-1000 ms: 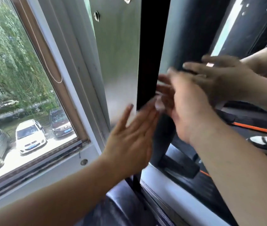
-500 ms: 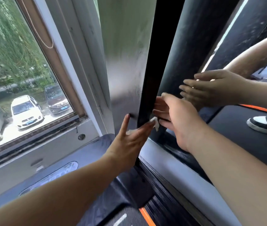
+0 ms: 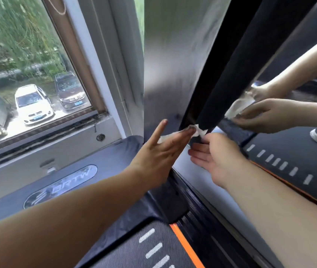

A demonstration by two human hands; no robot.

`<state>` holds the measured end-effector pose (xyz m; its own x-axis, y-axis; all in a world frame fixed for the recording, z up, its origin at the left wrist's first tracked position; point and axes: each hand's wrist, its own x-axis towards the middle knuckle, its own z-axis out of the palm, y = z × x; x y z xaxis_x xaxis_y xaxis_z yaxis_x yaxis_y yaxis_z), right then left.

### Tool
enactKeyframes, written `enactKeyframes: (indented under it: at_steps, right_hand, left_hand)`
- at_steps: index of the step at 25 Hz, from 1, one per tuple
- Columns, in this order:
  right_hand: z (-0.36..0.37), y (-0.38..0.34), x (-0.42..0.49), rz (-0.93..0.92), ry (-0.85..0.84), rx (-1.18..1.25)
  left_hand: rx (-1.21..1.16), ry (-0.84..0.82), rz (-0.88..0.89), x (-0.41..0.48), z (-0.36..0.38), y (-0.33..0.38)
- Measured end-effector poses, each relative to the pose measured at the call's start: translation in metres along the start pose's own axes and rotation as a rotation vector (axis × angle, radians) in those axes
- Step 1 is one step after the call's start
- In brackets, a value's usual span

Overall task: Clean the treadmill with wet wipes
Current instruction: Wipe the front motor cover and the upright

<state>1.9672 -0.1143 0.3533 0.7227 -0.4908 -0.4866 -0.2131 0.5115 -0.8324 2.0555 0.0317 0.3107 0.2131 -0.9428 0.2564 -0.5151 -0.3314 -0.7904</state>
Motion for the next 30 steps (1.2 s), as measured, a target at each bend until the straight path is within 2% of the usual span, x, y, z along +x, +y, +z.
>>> enactKeyframes:
  at_steps: [4, 7, 10, 14, 18, 21, 23, 27, 30]
  right_hand:
    - [0.015, 0.025, 0.010, 0.077, -0.118, 0.046]
    - [0.018, 0.044, 0.020, 0.107, -0.115, 0.022]
    - [0.018, 0.059, 0.034, 0.139, -0.061, -0.003]
    - [0.016, 0.074, 0.048, 0.187, -0.025, -0.002]
    - [0.020, 0.092, 0.055, 0.216, -0.042, -0.046]
    - [0.025, 0.102, 0.055, 0.249, -0.053, -0.074]
    - [0.025, 0.106, 0.054, 0.261, -0.065, -0.122]
    - [0.030, 0.121, 0.043, 0.318, -0.143, -0.250]
    - [0.056, 0.134, 0.026, 0.340, -0.232, -0.195]
  left_hand:
    - [0.028, -0.193, 0.080, -0.012, 0.031, 0.020]
    - [0.105, -0.281, 0.211, -0.014, 0.048, 0.030]
    - [0.099, -0.345, 0.216, -0.017, 0.071, 0.045]
    - [-0.039, -0.397, 0.263, -0.025, 0.105, 0.062]
    - [-0.358, -0.382, 0.359, -0.011, 0.125, 0.061]
    - [-0.601, -0.481, 0.227, -0.024, 0.119, 0.069]
    - [-0.825, -0.453, 0.075, -0.048, 0.115, 0.080]
    - [-1.165, -0.110, -0.207, -0.084, 0.077, 0.068]
    - [-1.203, -0.014, -0.318, -0.104, 0.035, 0.042]
